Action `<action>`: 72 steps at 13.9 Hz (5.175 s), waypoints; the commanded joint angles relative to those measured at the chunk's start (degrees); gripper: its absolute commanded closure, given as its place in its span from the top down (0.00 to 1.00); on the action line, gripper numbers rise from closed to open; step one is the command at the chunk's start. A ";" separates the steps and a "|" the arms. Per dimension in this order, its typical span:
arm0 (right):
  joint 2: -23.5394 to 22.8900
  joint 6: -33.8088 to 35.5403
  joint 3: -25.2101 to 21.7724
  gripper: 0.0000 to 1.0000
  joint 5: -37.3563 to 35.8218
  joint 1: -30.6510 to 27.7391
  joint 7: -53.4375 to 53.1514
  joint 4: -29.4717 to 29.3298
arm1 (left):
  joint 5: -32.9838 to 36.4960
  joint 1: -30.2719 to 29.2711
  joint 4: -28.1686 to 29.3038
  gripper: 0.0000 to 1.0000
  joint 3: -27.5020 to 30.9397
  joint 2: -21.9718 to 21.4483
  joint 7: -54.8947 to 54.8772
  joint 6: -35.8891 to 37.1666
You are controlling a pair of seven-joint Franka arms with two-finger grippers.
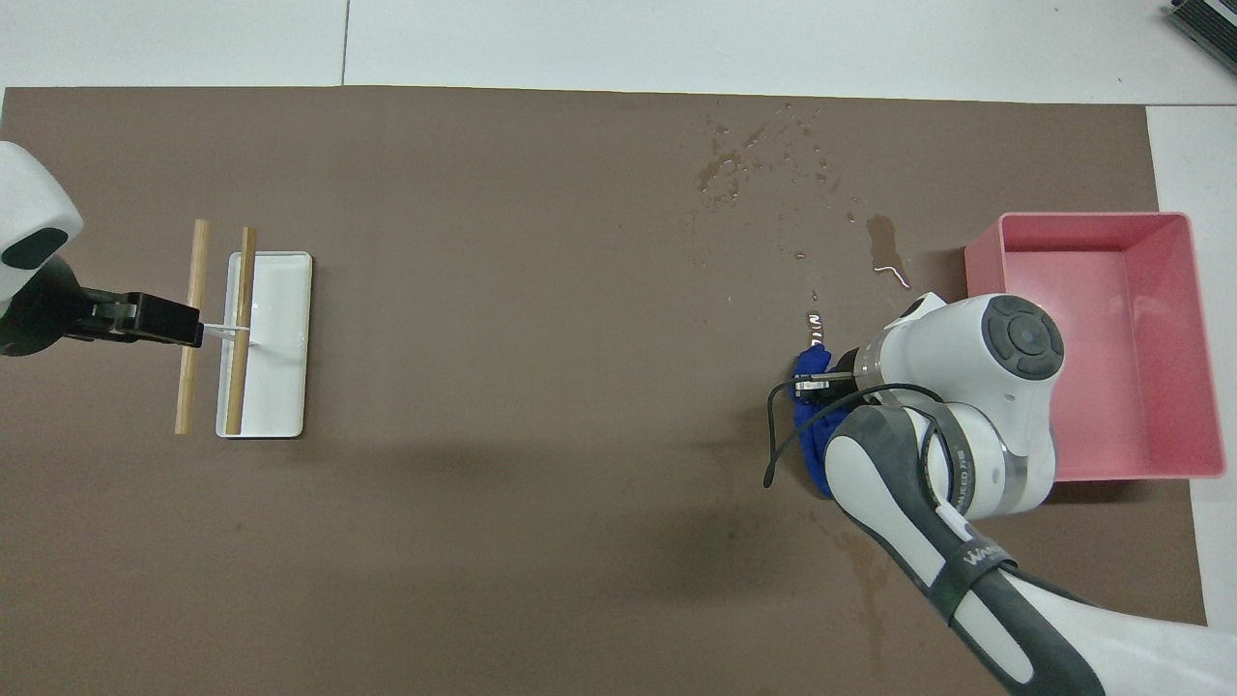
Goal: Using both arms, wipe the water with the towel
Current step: 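Wipe the towel across the water spill with the right gripper, then carry the towel into the pink bin with the right gripper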
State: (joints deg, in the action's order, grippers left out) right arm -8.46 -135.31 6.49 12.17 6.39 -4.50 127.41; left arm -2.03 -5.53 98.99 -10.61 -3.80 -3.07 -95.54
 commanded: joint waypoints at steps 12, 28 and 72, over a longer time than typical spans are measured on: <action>-17.28 -3.39 0.02 0.00 -1.35 -2.26 7.39 -20.08 | 0.26 5.35 -6.26 1.00 6.13 0.02 -2.47 8.35; -20.02 -3.38 0.89 0.00 -17.09 -6.83 9.29 -23.53 | -0.08 5.18 -4.86 1.00 5.96 -0.77 -2.47 7.65; 9.17 32.16 4.85 0.00 -20.78 -28.01 35.87 -23.27 | -0.08 5.18 -4.86 1.00 5.96 -0.77 -2.47 7.65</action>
State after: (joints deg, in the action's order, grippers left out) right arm 2.07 -98.48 10.57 -7.25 -20.06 28.63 103.03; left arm -2.12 0.21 93.77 -4.44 -3.91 -4.96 -88.52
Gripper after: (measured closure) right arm 0.846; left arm 0.000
